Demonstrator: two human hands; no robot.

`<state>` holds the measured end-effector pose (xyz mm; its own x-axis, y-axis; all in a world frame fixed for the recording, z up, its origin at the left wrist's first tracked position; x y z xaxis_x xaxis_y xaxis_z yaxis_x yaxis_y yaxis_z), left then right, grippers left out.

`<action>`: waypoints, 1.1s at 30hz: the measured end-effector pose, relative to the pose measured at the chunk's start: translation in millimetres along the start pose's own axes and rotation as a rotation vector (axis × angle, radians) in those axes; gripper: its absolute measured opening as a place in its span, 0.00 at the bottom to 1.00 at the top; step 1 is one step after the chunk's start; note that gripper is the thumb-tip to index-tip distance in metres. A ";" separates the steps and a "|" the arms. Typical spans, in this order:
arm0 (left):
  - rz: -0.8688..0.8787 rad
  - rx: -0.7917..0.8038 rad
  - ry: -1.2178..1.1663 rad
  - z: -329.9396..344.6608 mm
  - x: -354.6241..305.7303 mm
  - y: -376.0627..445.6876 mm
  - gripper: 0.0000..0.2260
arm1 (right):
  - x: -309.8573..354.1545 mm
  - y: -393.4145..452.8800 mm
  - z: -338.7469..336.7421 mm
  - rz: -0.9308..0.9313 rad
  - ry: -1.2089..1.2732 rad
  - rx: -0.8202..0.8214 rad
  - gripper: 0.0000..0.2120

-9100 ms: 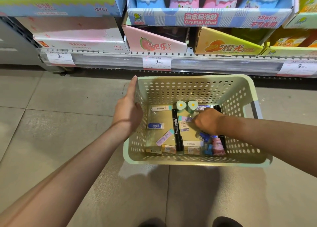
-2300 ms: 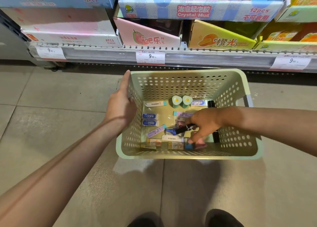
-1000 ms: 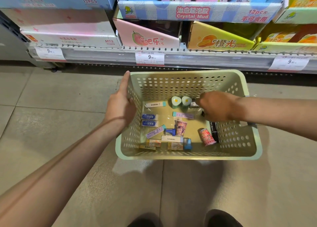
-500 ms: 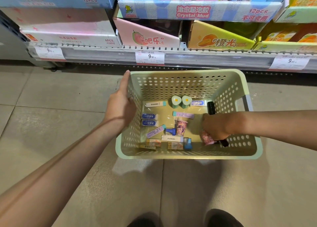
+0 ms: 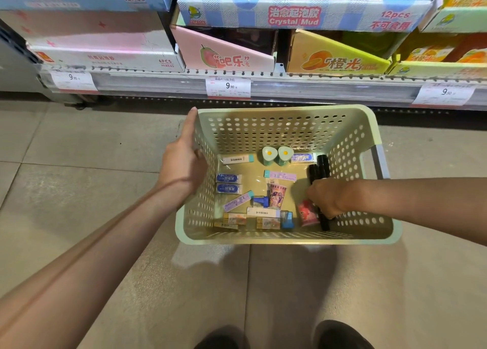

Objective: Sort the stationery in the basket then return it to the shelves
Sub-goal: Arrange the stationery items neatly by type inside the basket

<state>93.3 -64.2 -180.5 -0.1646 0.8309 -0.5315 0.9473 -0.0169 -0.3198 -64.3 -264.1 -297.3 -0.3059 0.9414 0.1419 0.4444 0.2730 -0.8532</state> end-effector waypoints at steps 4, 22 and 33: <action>0.024 -0.024 0.011 -0.8 -0.2 1.2 0.34 | 4.1 1.7 -1.7 0.039 -0.011 0.049 0.20; 0.084 -0.041 0.176 1.8 -9.0 -2.9 0.35 | 6.0 0.5 -35.7 0.064 -0.347 -0.122 0.26; 0.073 -0.022 0.153 2.9 -6.5 -1.8 0.35 | 4.7 -7.6 -41.8 0.053 -0.336 -0.081 0.24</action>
<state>91.9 -71.2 -178.7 -0.0529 0.9030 -0.4263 0.9613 -0.0696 -0.2666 -34.0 -253.4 -269.2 -0.5345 0.8408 -0.0856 0.5282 0.2533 -0.8104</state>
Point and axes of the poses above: each hand's wrist, its own y-axis towards the middle knuckle, its own z-axis out of the palm, x = y × z, the point moved 10 cm from there along y, towards the middle knuckle, and after that the axes turned 13 degrees about -z, right-handed, at the moved point
